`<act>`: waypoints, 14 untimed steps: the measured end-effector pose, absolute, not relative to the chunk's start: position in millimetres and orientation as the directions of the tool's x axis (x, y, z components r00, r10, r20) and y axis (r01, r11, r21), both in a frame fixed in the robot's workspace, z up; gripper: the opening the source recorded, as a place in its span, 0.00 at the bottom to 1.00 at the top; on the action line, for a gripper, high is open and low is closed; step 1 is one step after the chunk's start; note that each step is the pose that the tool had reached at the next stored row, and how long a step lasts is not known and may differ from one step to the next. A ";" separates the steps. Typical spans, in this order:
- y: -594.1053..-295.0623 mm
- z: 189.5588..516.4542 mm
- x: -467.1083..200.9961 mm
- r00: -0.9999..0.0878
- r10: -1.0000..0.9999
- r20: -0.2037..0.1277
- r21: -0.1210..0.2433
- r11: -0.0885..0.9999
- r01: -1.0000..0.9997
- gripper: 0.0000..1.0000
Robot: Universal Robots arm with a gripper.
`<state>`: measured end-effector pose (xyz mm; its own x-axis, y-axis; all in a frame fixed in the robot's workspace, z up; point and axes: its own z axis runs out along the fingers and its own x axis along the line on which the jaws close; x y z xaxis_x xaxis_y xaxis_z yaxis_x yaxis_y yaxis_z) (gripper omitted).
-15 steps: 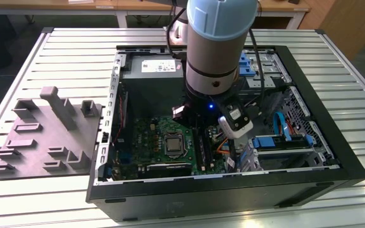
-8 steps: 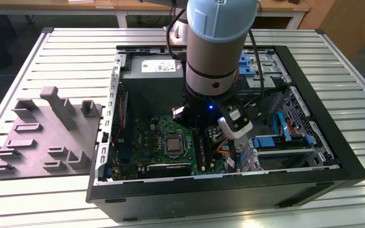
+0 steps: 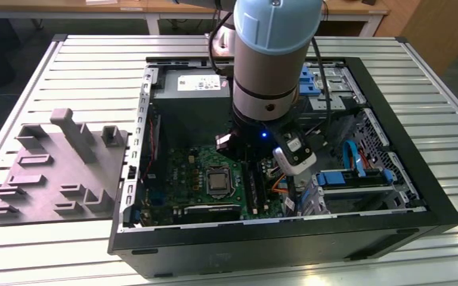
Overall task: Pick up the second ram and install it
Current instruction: 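Insert the second ram into the second slot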
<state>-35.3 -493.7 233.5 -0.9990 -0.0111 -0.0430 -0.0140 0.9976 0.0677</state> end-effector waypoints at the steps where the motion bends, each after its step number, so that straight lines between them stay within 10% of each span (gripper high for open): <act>1: -493.7 233.2 -35.4 -0.999 -0.011 -0.043 0.068 0.998 -0.014 0.11; 14: -493.7 231.2 -35.9 -0.999 -0.011 -0.043 0.069 0.998 -0.014 0.11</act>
